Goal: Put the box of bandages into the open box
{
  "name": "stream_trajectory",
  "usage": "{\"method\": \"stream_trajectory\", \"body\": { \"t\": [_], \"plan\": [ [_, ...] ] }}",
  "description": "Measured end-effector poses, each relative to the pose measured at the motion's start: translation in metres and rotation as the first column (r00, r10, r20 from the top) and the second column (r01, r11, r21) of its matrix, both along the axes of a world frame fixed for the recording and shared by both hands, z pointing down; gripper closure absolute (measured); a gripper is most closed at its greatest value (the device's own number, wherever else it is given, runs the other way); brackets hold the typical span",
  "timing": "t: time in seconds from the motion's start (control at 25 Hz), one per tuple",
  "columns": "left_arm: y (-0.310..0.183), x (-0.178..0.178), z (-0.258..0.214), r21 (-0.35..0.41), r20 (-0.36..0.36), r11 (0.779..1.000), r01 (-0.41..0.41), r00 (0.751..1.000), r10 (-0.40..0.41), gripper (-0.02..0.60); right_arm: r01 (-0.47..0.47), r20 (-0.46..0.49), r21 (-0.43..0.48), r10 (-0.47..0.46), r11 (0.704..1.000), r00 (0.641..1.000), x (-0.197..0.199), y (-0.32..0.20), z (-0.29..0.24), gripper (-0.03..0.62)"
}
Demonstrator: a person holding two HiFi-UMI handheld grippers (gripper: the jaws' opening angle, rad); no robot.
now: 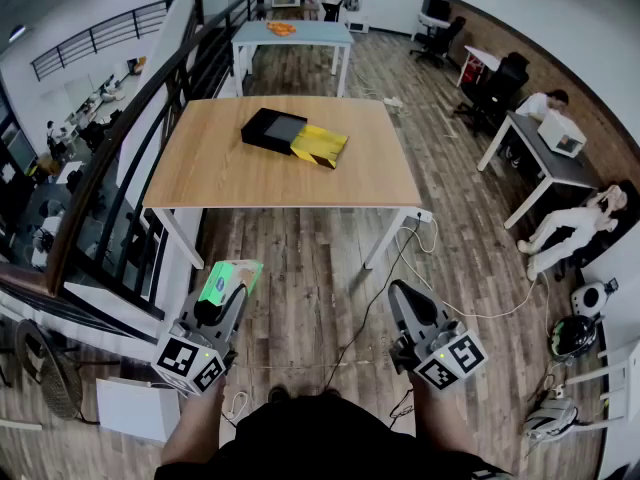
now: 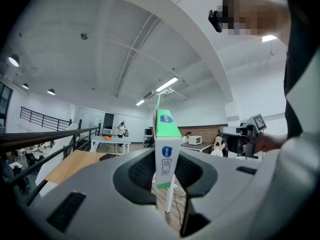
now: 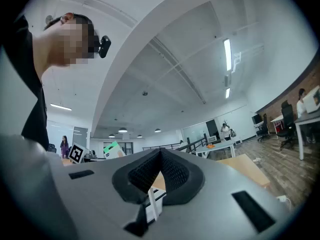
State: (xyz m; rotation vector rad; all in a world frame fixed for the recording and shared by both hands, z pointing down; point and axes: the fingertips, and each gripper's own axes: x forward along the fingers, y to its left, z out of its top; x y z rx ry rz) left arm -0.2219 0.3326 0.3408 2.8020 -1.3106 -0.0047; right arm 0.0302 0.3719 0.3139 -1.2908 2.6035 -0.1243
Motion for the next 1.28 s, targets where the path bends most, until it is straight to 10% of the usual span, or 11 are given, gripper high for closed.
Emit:
{"method": "stream_trajectory", "body": {
  "t": [1.28],
  "plan": [
    [0.033,0.078,0.005,-0.009,0.022,0.999,0.031,0.999,-0.030,0.483,0.065,0.046,-0.017,-0.064,0.998,0.997,0.083,0.032,0.014,0.556]
  ]
}}
